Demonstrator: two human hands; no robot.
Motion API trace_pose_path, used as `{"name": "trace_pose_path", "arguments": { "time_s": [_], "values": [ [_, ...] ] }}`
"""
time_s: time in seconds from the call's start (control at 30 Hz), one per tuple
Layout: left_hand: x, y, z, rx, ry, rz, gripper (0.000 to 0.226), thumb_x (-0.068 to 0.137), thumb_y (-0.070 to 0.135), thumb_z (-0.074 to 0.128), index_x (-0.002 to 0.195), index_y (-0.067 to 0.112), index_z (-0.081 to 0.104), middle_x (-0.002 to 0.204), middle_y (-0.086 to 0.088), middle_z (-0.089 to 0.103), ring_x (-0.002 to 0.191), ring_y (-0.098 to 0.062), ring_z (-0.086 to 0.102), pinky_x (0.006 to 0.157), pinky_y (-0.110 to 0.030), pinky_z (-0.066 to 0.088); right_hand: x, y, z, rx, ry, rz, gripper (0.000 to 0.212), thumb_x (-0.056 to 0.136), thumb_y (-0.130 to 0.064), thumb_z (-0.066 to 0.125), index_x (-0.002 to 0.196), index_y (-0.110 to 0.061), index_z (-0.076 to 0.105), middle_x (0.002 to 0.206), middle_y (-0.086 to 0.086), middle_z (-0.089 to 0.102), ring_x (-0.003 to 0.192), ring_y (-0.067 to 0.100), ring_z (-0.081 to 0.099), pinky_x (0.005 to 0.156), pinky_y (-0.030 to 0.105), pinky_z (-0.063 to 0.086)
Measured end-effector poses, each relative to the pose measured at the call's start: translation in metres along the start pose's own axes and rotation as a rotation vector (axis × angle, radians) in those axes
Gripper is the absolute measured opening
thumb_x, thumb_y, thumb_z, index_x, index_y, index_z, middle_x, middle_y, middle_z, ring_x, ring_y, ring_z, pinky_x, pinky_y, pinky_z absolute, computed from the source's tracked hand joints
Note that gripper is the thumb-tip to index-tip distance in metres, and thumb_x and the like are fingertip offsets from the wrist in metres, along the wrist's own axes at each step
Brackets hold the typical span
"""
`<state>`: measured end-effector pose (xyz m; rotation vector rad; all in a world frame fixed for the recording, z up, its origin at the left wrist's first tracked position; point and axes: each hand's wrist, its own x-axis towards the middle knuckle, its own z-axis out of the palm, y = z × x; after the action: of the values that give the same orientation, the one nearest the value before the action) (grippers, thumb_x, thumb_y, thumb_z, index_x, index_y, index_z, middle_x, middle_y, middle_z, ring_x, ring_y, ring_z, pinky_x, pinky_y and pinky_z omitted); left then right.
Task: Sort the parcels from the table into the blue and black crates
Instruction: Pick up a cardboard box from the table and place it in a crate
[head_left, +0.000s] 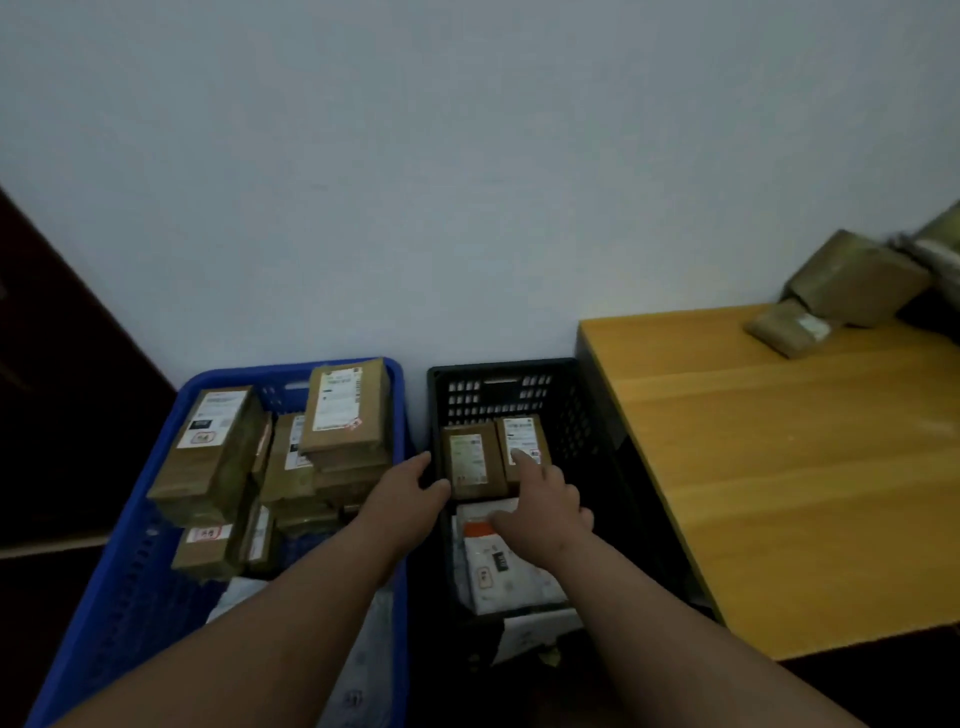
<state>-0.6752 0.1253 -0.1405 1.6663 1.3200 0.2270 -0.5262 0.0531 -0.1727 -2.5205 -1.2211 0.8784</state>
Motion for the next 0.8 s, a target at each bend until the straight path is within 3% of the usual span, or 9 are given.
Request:
{"name": "trace_pose_path", "arguments": {
  "time_s": [0.07, 0.1, 0.2, 0.33, 0.5, 0.8],
  "values": [
    [-0.003, 0.024, 0.023, 0.03, -0.007, 0.062, 0.051, 0.098, 0.024, 0.052, 0.147, 0.018, 0.038, 0.146, -0.005, 0.046, 0.102, -0.001, 0.055, 0.082, -0.008, 0.042, -0.005, 0.028, -0.021, 0.025, 0.014, 0.026, 0.079, 0.089, -0.047, 0.057, 0.151, -0.04, 0.008, 0.153, 0.003, 0.022, 0.135, 0.032, 0.029, 0.107, 0.05, 0.027],
    [-0.003, 0.038, 0.037, 0.043, -0.012, 0.078, 0.05, 0.098, 0.025, 0.052, 0.146, 0.019, 0.039, 0.145, -0.006, 0.047, 0.101, -0.001, 0.055, 0.082, -0.011, 0.045, -0.007, 0.044, -0.033, 0.039, 0.014, 0.032, 0.078, 0.089, -0.047, 0.056, 0.151, -0.04, 0.008, 0.153, 0.003, 0.022, 0.135, 0.032, 0.029, 0.106, 0.049, 0.027],
    [-0.001, 0.081, 0.09, 0.097, -0.055, 0.115, 0.051, 0.099, 0.027, 0.05, 0.147, 0.018, 0.038, 0.148, -0.006, 0.043, 0.123, -0.014, 0.048, 0.1, -0.026, 0.038, -0.014, 0.103, -0.071, 0.073, 0.02, 0.061, 0.074, 0.091, -0.047, 0.055, 0.151, -0.039, 0.012, 0.153, 0.003, 0.024, 0.135, 0.033, 0.029, 0.106, 0.049, 0.028],
    [-0.002, 0.149, 0.188, 0.073, -0.171, 0.141, 0.053, 0.101, 0.032, 0.047, 0.15, 0.019, 0.032, 0.154, -0.005, 0.035, 0.137, -0.023, 0.039, 0.097, -0.027, 0.034, -0.026, 0.203, -0.131, 0.093, 0.041, 0.154, 0.07, 0.094, -0.047, 0.053, 0.152, -0.036, 0.015, 0.154, 0.004, 0.025, 0.137, 0.035, 0.028, 0.106, 0.051, 0.029],
    [-0.015, 0.236, 0.311, 0.071, -0.296, 0.159, 0.056, 0.101, 0.04, 0.044, 0.152, 0.023, 0.027, 0.158, -0.003, 0.026, 0.14, -0.027, 0.032, 0.11, -0.041, 0.035, -0.04, 0.326, -0.203, 0.136, 0.116, 0.312, 0.065, 0.096, -0.046, 0.05, 0.152, -0.034, 0.02, 0.154, 0.003, 0.026, 0.138, 0.033, 0.029, 0.109, 0.049, 0.032],
    [0.016, 0.301, 0.415, 0.103, -0.413, 0.155, 0.054, 0.1, 0.043, 0.043, 0.15, 0.025, 0.031, 0.157, -0.002, 0.028, 0.139, -0.027, 0.034, 0.107, -0.041, 0.035, -0.018, 0.434, -0.259, 0.227, 0.139, 0.383, 0.059, 0.095, -0.046, 0.046, 0.149, -0.031, 0.028, 0.152, 0.002, 0.031, 0.137, 0.03, 0.03, 0.109, 0.046, 0.034]
  ]
}}
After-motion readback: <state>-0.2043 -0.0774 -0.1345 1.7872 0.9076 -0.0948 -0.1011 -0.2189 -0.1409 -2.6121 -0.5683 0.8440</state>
